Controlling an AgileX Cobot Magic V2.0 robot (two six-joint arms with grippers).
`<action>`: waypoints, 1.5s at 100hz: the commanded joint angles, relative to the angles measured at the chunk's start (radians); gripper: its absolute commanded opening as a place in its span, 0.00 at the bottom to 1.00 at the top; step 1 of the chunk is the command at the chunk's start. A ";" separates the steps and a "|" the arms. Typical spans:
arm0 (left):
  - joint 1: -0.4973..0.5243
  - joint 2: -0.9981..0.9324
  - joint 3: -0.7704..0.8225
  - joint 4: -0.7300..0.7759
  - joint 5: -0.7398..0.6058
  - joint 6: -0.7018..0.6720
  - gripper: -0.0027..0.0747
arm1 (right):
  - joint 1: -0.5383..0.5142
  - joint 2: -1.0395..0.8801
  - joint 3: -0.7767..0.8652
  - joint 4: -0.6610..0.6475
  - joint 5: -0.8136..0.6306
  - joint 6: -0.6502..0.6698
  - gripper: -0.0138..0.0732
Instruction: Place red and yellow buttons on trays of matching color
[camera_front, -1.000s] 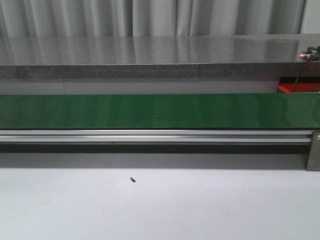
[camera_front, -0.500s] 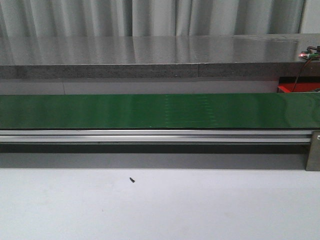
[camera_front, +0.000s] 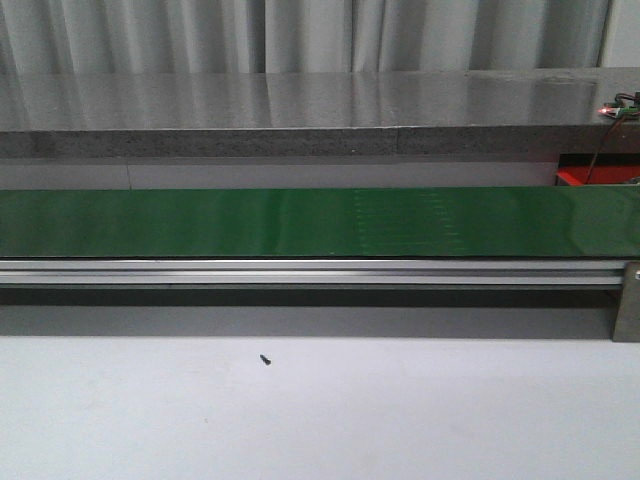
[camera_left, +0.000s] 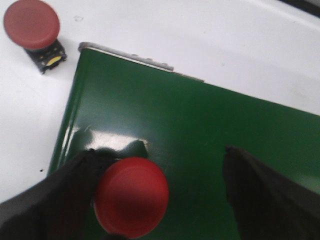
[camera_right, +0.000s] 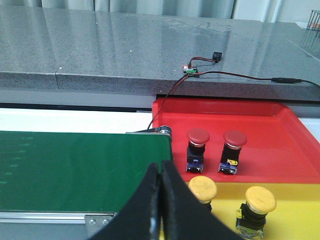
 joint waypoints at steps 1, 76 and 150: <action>-0.004 -0.069 -0.030 -0.094 -0.044 0.019 0.72 | 0.000 0.003 -0.026 -0.005 -0.086 -0.001 0.02; 0.031 0.076 -0.092 0.023 -0.275 -0.267 0.71 | 0.000 0.003 -0.026 -0.005 -0.086 -0.001 0.02; 0.031 0.348 -0.309 0.035 -0.277 -0.409 0.70 | 0.000 0.003 -0.026 -0.005 -0.086 -0.001 0.02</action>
